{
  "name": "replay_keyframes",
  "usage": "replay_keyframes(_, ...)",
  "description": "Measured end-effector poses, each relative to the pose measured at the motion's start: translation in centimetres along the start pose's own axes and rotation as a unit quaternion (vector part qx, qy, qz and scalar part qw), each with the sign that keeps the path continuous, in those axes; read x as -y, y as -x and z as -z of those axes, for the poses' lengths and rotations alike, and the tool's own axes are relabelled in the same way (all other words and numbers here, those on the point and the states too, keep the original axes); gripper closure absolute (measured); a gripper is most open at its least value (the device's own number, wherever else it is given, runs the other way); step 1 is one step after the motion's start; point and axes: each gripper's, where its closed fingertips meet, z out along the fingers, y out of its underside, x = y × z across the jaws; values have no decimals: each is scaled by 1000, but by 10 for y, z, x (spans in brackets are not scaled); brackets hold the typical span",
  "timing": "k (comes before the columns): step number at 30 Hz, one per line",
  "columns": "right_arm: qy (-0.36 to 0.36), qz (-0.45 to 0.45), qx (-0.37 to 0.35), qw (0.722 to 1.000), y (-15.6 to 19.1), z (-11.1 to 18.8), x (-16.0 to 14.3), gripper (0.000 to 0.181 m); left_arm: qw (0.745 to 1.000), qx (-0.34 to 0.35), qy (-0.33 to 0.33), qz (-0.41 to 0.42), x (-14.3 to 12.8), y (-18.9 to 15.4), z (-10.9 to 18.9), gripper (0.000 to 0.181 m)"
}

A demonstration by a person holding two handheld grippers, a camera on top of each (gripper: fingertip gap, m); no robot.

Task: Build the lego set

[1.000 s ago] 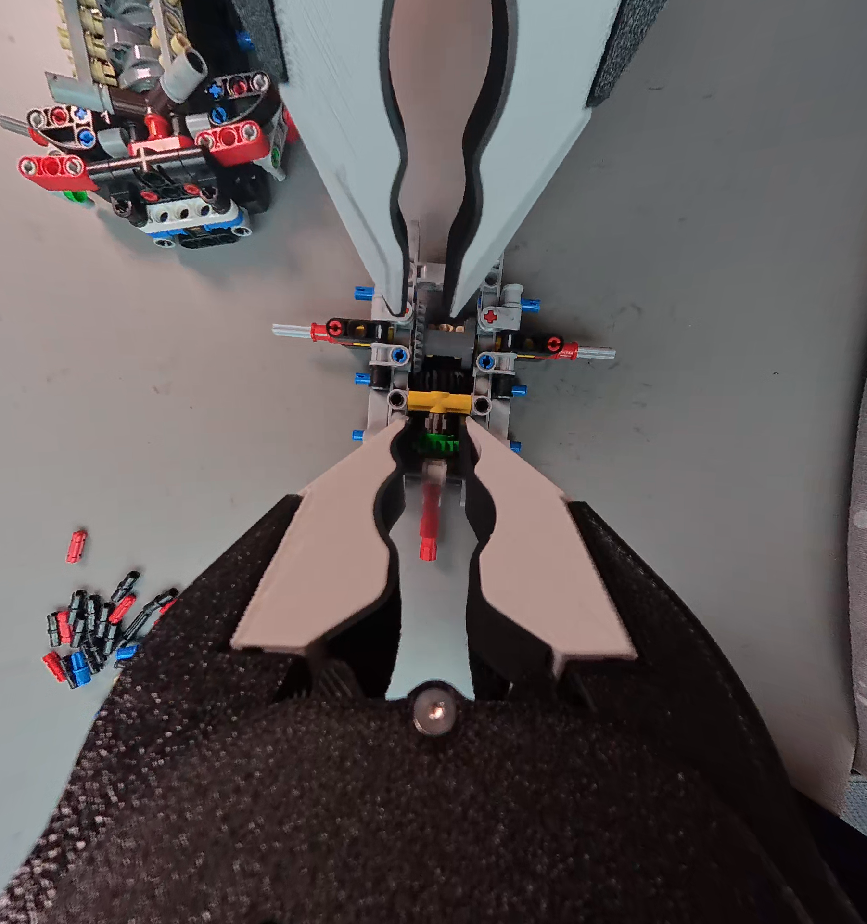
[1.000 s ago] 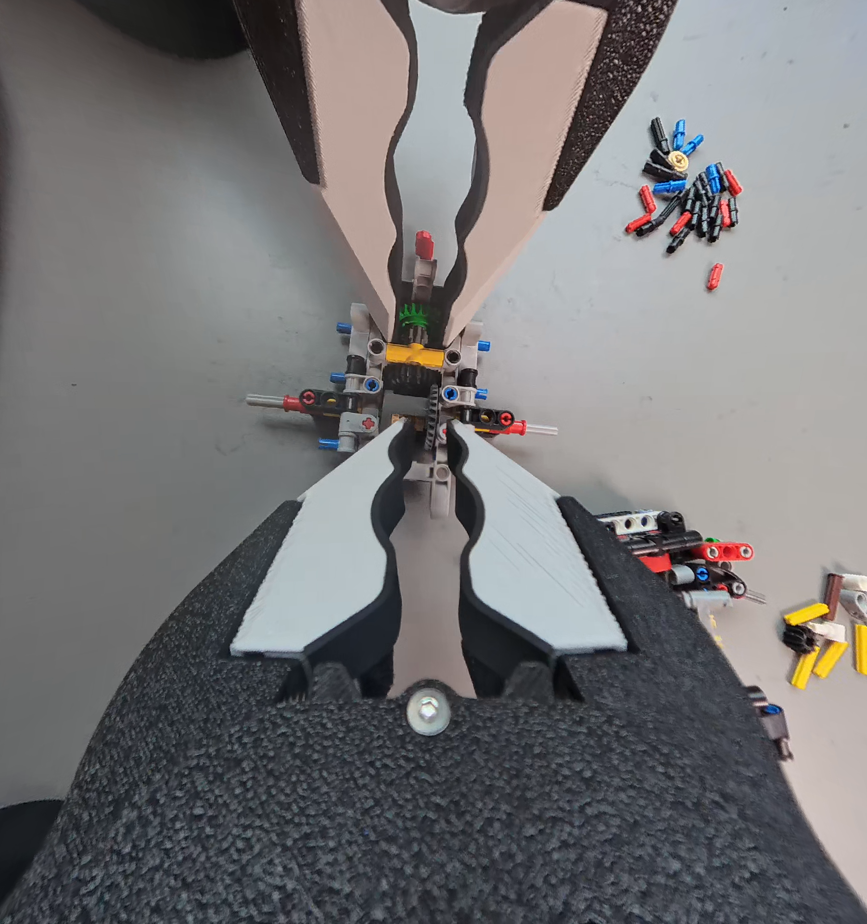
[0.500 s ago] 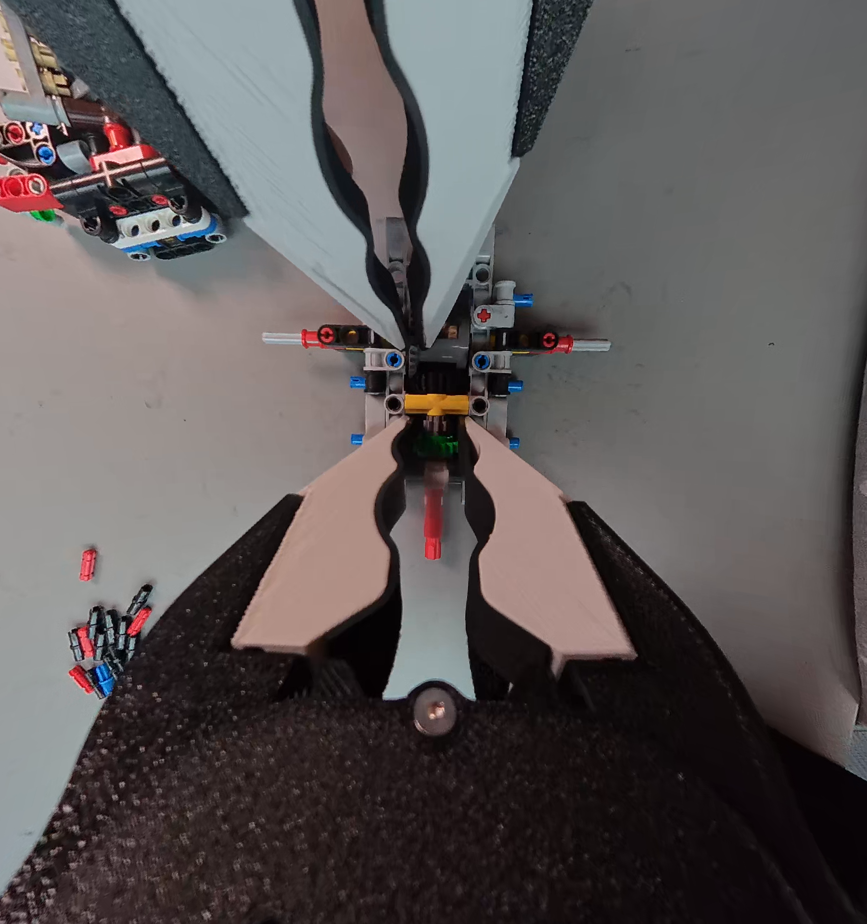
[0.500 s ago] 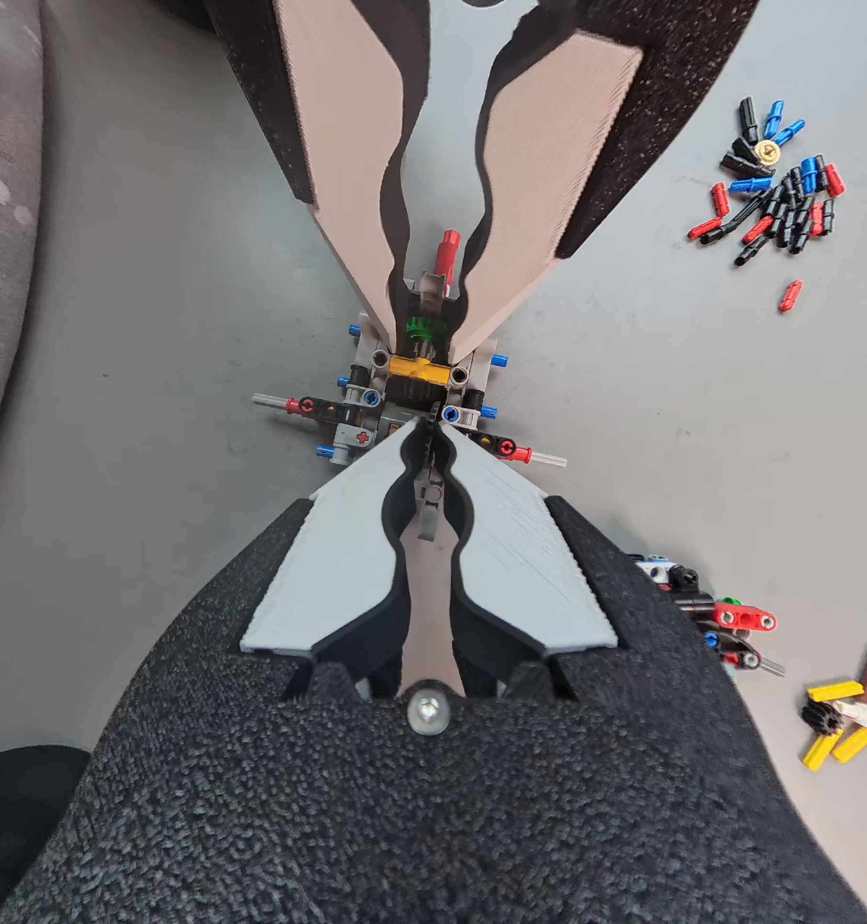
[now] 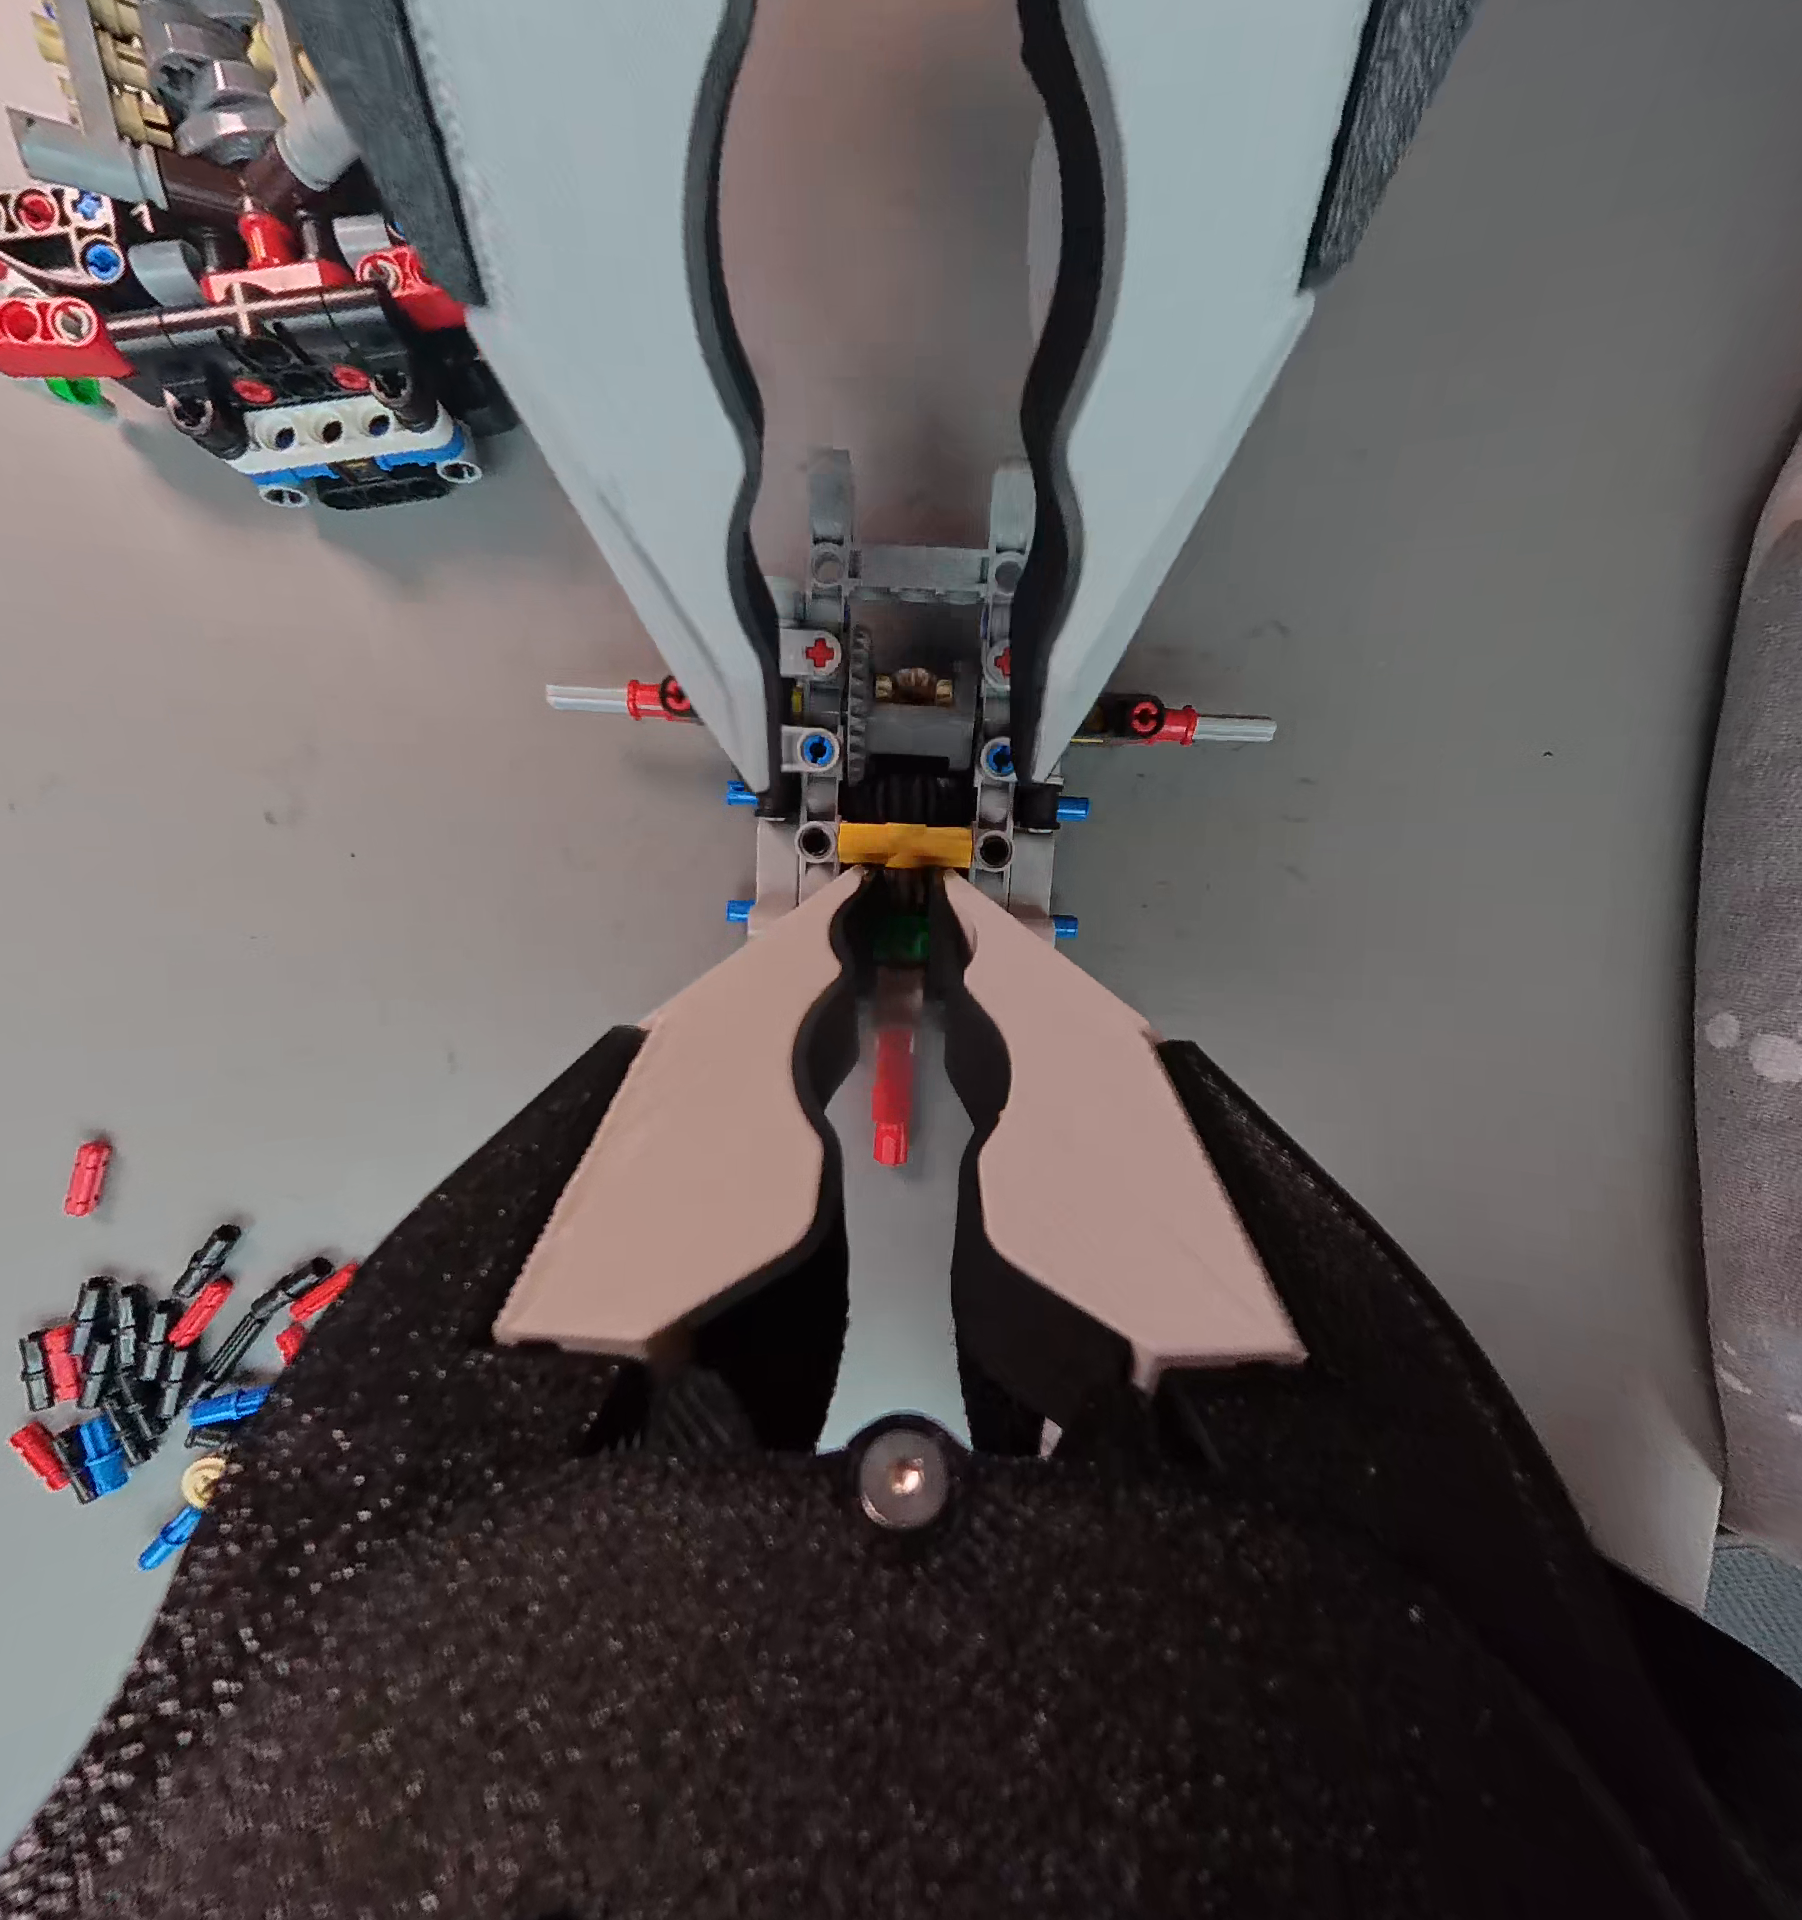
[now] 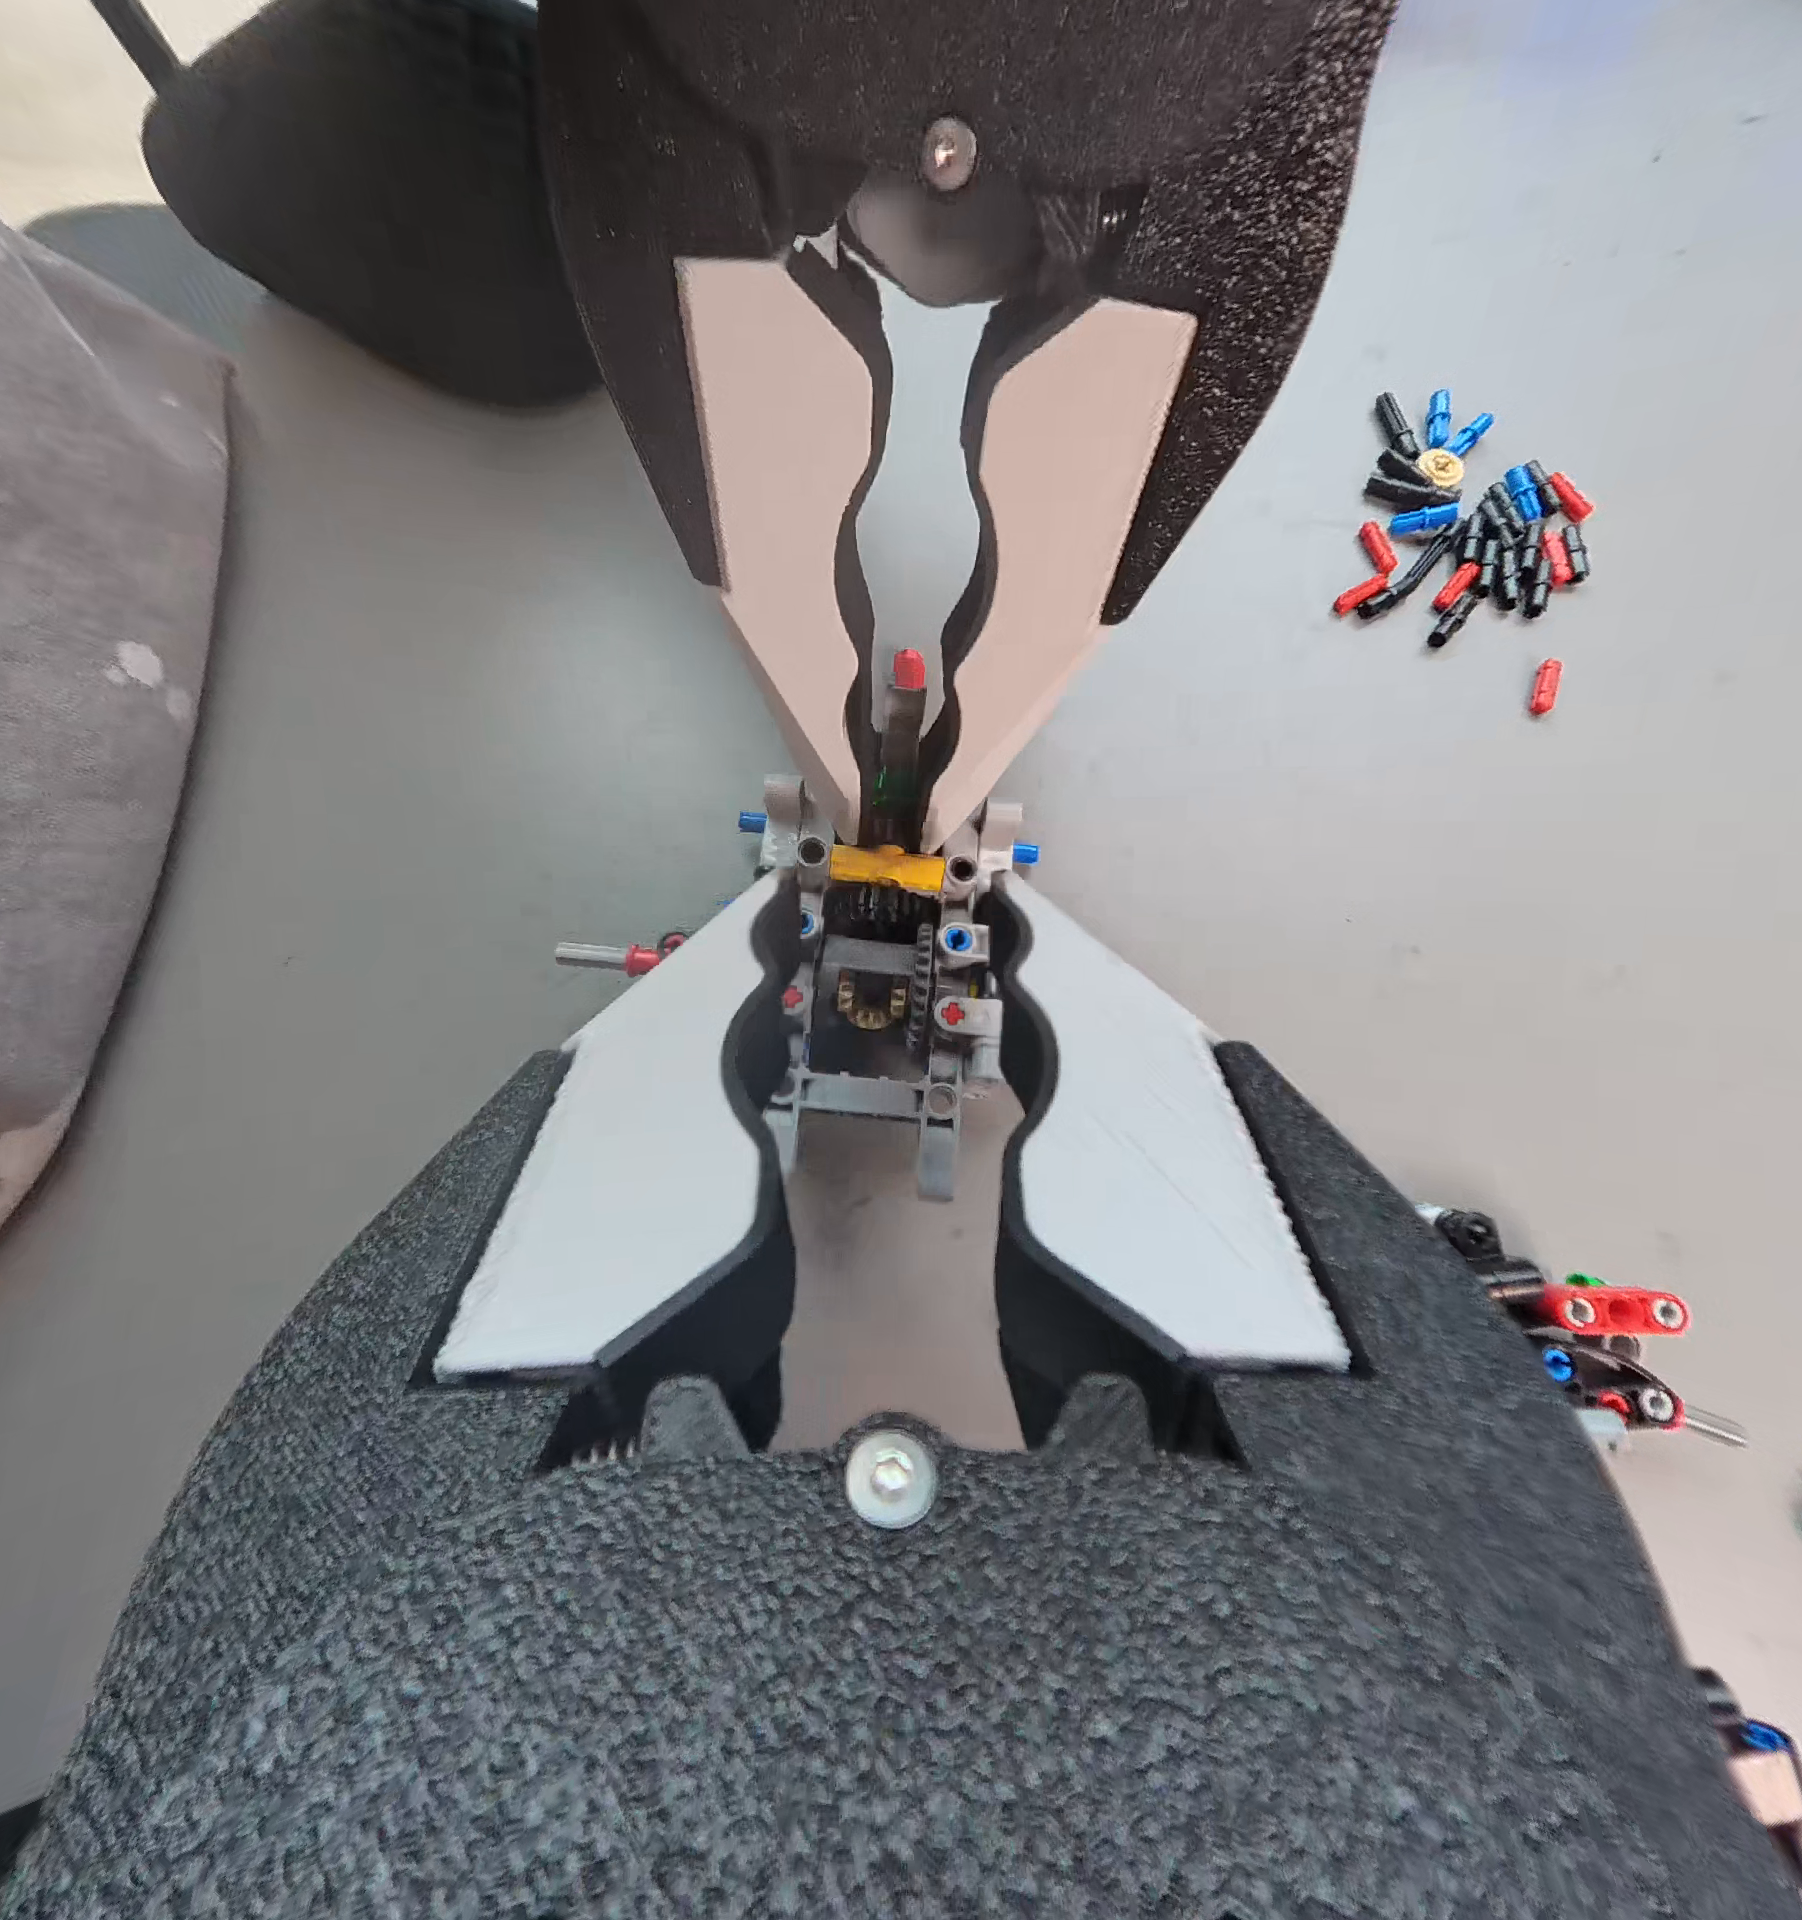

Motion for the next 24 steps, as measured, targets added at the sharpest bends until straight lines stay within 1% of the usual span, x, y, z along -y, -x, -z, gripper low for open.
replay_keyframes(1, 14, 9, -3, 1000, 1, -4, -2, 141, 1000, 0, 0, 0, 1, 0, 0, 173)
replay_keyframes(3, 35, 12, -5, 999, 5, -14, -5, 133, 1000, 0, 0, 2, 2, -1, -1, 173)
replay_keyframes(5, 61, 15, -7, 998, 6, -22, -11, 130, 1000, 2, 0, 4, 2, -1, -1, 173)
replay_keyframes(9, 62, 8, 5, 998, 7, -25, -10, 132, 1000, -1, -5, 14, 1, -1, -1, 173)
replay_keyframes(17, 42, 3, -8, 999, 7, -26, -11, 133, 1000, 10, 25, 1, -2, -2, 0, 173)
replay_keyframes(20, 45, 14, -7, 999, 11, -24, -13, 133, 1000, 5, 19, -7, -1, -6, -1, 173)
replay_keyframes(24, 31, 16, -5, 999, 17, -24, -12, 133, 1000, -6, 15, -10, -1, -12, -1, 173)
